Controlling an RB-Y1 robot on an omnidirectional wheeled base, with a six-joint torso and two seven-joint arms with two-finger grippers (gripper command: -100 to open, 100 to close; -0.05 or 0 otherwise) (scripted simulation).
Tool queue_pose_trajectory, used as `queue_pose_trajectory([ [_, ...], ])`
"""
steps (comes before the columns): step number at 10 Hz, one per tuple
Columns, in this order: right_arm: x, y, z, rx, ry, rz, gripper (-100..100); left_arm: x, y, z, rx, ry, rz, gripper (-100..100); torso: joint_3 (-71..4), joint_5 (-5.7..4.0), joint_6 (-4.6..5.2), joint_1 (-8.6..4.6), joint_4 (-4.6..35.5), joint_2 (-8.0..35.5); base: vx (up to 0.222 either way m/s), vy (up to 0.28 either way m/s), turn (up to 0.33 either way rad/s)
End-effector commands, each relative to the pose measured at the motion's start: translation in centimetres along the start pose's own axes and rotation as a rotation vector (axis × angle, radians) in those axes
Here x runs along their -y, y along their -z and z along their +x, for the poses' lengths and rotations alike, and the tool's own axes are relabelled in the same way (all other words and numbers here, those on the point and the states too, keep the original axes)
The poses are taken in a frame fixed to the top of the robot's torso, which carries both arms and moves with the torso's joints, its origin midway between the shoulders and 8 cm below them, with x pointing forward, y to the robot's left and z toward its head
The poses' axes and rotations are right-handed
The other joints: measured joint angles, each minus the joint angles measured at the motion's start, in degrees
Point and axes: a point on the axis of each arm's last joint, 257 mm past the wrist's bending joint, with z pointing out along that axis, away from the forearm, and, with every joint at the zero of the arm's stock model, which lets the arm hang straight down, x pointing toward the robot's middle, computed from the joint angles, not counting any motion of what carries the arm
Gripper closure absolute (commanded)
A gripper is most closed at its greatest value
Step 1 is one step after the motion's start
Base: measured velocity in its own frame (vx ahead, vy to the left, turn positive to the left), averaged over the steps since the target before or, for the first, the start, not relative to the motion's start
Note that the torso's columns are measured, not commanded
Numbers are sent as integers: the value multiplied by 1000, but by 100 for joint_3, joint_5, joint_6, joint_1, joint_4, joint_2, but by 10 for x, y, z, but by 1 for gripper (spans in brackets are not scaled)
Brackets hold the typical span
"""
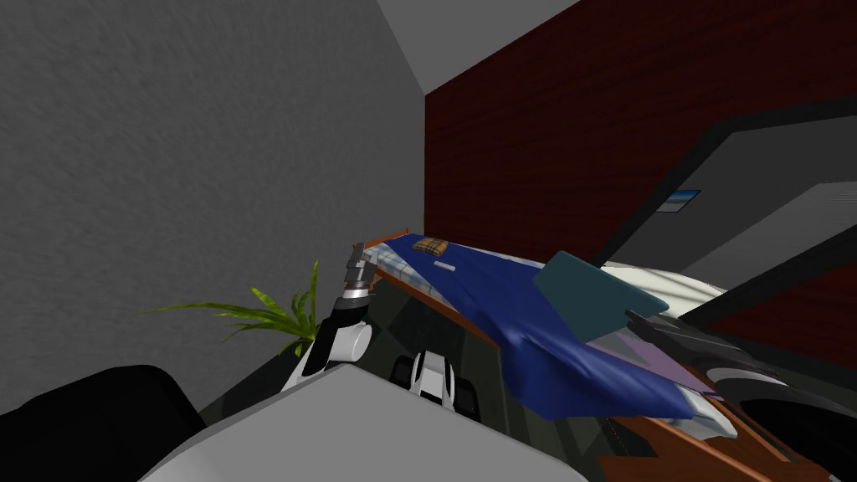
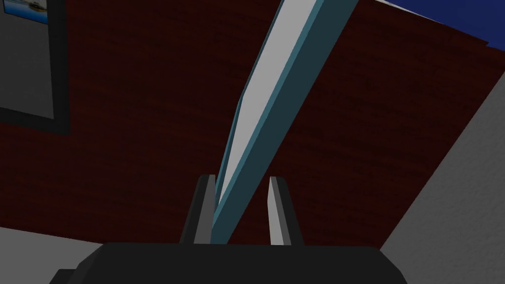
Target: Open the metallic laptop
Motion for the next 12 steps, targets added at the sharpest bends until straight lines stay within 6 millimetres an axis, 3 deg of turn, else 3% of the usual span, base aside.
queue_pose_trajectory([
  [1,-2,-1,9,-1,-90,0,100,0,0,0,0,0,0,0,0,7,-11,21,0,1,-35,-66,50],
  [8,-14,-6,46,-14,-419,14,100,0,0,0,0,0,0,0,-3,-31,11,-20,-21,-10,-67,-128,60],
  [9,-12,-6,33,7,-390,4,100,0,0,0,0,0,0,0,-3,-31,16,-10,-25,-11,-18,-42,5],
  [11,-23,-7,56,5,-522,8,100,0,0,0,0,0,0,0,3,-6,-18,27,-12,3,-55,-120,23],
  [12,-23,-7,56,5,-522,8,100,0,0,0,0,0,0,0,7,-16,-22,23,-14,6,-36,-79,26],
])
